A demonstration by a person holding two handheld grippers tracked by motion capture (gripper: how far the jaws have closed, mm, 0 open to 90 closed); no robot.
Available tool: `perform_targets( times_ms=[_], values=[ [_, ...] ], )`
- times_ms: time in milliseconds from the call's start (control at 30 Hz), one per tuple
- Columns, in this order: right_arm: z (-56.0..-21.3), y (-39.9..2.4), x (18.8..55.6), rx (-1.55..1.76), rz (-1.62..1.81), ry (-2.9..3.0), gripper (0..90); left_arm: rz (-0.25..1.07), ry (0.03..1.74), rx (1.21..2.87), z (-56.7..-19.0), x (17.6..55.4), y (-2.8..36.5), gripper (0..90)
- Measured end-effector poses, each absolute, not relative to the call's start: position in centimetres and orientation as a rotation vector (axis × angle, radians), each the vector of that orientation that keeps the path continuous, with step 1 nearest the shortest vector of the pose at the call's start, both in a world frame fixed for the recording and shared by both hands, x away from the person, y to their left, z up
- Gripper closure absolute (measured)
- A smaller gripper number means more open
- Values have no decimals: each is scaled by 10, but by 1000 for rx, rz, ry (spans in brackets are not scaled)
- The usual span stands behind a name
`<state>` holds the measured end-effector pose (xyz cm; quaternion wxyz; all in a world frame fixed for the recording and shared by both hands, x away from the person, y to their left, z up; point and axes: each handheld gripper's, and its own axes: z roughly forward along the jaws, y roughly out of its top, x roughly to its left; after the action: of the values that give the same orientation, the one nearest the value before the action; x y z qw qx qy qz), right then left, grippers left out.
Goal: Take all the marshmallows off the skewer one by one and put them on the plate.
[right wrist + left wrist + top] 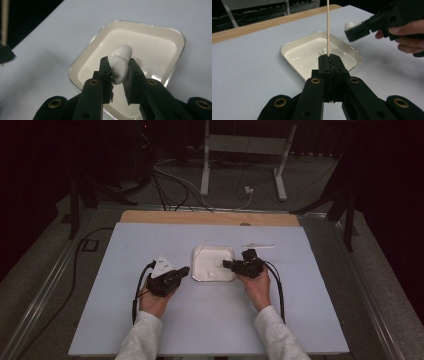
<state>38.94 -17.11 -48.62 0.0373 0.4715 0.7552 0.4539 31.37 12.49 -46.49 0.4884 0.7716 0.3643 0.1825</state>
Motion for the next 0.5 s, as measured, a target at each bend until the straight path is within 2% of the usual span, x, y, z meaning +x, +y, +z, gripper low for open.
perform_targets(
  times_ms=[67,133,267,500],
  values=[
    [-489,-170,389,1450,1372,2325,719,442,887,1875,-465,314,125,900],
    [-490,-167,390,1450,1361,2327,538,443,888,1872,-465,314,125,900],
    [-490,-165,390,1439,1379,2324,350,443,893,1866,-464,313,126,900],
    [-482,-166,382,1401,1399,2289,195,442,905,1852,-462,313,124,900]
  ],
)
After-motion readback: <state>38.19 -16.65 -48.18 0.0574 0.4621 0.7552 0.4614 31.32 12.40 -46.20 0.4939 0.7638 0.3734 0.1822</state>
